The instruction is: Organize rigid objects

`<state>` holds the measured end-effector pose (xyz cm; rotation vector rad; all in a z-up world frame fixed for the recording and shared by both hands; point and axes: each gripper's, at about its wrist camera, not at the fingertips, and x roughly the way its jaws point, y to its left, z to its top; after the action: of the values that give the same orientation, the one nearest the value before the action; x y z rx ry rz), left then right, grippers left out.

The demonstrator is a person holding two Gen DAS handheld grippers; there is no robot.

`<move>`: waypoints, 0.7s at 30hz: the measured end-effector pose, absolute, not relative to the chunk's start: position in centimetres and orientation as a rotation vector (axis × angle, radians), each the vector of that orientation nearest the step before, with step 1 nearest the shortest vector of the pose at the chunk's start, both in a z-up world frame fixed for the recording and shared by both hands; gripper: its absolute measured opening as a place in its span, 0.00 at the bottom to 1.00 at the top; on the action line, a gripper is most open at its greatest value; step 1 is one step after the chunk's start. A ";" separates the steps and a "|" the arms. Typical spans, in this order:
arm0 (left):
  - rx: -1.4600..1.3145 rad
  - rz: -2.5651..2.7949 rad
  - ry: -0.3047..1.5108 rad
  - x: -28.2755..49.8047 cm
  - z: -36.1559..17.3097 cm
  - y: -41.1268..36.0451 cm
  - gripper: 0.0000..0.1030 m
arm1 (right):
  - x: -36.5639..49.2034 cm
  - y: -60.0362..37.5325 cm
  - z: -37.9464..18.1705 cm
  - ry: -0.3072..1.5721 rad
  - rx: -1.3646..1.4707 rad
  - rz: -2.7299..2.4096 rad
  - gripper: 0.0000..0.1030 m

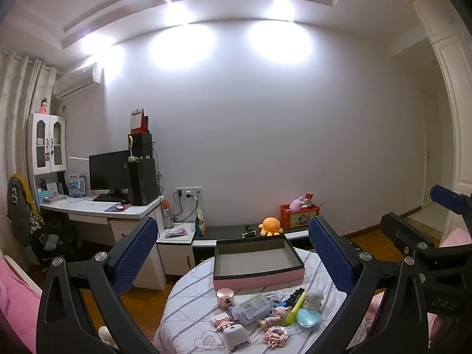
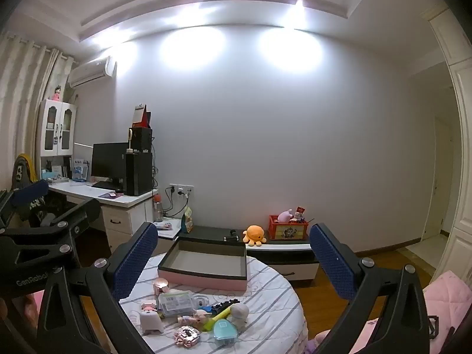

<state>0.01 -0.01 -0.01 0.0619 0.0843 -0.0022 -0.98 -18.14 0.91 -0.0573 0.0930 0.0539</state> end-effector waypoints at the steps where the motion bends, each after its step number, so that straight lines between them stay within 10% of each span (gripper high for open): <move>1: 0.061 -0.005 0.089 0.0 0.0 0.0 1.00 | -1.0 -18.1 0.9 0.097 -0.067 0.054 1.00; 21: 0.082 0.005 0.111 0.7 -0.3 0.0 1.00 | -1.2 -18.0 0.6 0.087 -0.059 0.050 1.00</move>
<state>0.72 -0.05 -0.29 0.0819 0.1108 0.0050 -1.20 -17.97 0.61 -0.0587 0.0871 0.0500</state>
